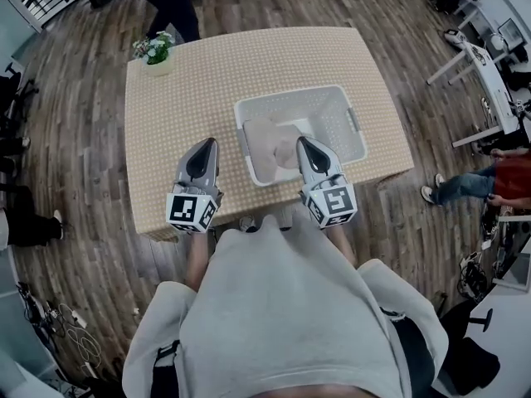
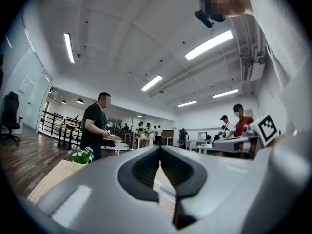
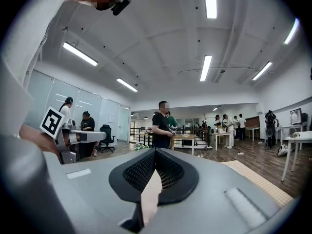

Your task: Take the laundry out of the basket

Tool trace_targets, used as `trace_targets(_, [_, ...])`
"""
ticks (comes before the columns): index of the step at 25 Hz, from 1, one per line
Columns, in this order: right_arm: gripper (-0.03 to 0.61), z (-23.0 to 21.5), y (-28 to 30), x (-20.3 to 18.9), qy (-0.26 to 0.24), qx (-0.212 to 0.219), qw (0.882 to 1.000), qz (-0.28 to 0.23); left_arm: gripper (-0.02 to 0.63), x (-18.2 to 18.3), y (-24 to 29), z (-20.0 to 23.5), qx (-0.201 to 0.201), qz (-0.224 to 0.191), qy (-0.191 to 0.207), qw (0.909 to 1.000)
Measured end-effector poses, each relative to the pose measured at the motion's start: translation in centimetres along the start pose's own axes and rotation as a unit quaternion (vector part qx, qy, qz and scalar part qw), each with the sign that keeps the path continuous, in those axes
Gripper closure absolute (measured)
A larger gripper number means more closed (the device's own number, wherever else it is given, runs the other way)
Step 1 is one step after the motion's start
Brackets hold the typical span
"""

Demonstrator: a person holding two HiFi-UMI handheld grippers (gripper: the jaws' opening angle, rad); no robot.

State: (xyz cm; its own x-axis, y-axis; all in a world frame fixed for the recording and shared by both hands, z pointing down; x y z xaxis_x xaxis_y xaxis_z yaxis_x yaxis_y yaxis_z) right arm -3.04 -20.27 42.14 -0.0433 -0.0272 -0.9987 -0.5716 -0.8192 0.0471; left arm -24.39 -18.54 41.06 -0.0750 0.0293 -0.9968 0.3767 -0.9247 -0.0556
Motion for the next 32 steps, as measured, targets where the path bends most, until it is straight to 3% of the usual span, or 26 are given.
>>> trace_targets(4, [0.58,-1.2,1.2,0.0,0.004,-0.004,1.0,-0.001,0.603,-0.1,1.1,0.6,0.003,0.003,0.001,1.0])
trace_targets(17, [0.58,-6.9,5.0,0.0,0.02,0.033,0.999,0.0,0.603,-0.9,4.4,0.9,0.069,0.024,0.005,0.9973])
trace_targets(25, [0.58,-7.6,7.7,-1.9,0.024,0.054,0.998,0.037,0.603,-3.4,5.9,1.8,0.084,0.048,-0.019,0.9951])
trace_targets(32, [0.58,-8.0,10.3,-3.3,0.065,0.068,0.993,0.07,0.603,-6.2,6.9,3.6,0.09,0.075,-0.048,0.992])
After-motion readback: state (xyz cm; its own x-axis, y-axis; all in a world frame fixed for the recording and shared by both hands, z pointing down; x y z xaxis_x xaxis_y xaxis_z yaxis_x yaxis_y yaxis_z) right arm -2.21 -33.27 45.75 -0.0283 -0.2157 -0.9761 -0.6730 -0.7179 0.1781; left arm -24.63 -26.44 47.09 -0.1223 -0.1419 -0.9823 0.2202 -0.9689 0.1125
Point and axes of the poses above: the fingertips, and each gripper's own axes: y forward along the fingers, z to its left, x out of its top, the point moved 2 cm from there along -y, backward along the fingers, and after that the axes turned 1 degree about -z, right-handed, at the moved point
